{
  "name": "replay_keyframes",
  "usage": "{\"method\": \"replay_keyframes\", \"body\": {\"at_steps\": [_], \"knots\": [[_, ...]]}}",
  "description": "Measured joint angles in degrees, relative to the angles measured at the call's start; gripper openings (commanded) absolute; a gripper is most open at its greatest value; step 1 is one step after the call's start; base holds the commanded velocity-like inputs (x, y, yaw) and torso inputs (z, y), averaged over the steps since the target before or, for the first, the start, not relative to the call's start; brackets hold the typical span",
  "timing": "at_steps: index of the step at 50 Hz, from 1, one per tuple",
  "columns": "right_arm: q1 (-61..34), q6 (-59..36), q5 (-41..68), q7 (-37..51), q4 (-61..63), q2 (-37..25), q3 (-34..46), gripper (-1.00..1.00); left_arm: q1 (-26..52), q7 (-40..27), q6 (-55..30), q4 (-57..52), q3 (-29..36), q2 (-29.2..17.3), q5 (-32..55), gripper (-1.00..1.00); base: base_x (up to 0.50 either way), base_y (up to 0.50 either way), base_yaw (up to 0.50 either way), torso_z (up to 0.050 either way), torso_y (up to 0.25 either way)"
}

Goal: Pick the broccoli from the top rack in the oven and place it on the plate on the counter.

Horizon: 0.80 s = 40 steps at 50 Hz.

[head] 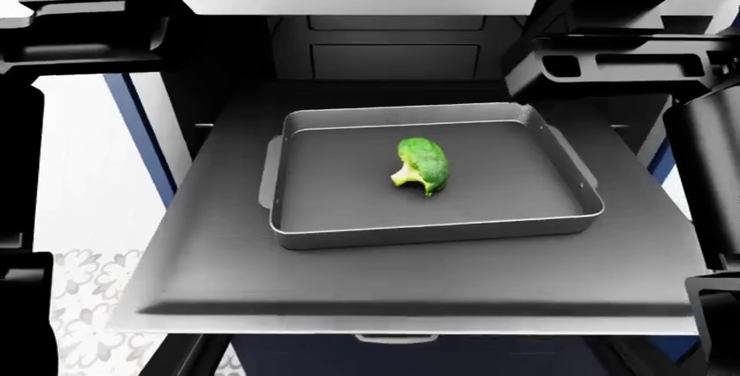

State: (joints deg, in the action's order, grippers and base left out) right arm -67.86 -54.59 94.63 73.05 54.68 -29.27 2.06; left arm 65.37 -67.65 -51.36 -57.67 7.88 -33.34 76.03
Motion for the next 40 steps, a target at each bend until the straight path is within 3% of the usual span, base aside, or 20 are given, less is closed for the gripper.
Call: {"method": "replay_keyframes", "body": {"at_steps": [17, 36, 40], "knots": [[0.4, -0.2, -1.2, -0.9, -0.1, -0.2, 0.5, 1.00, -0.2, 0.0, 0.7, 0.0, 0.8, -0.2, -0.4, 1.00, 0.00, 0.00, 0.00, 0.000, 0.000], [1.5, -0.2, -2.0, -1.9, -0.4, -0.2, 1.3, 1.00, 1.9, -0.3, -0.7, -0.4, 3.6, -0.9, -0.6, 1.00, 0.00, 0.00, 0.00, 0.000, -0.250], [1.7, -0.2, -2.2, -2.2, -0.5, -0.2, 1.4, 1.00, 1.5, -0.3, 0.2, -0.3, 3.3, -0.8, -0.6, 1.00, 0.00, 0.00, 0.00, 0.000, 0.000]]}}
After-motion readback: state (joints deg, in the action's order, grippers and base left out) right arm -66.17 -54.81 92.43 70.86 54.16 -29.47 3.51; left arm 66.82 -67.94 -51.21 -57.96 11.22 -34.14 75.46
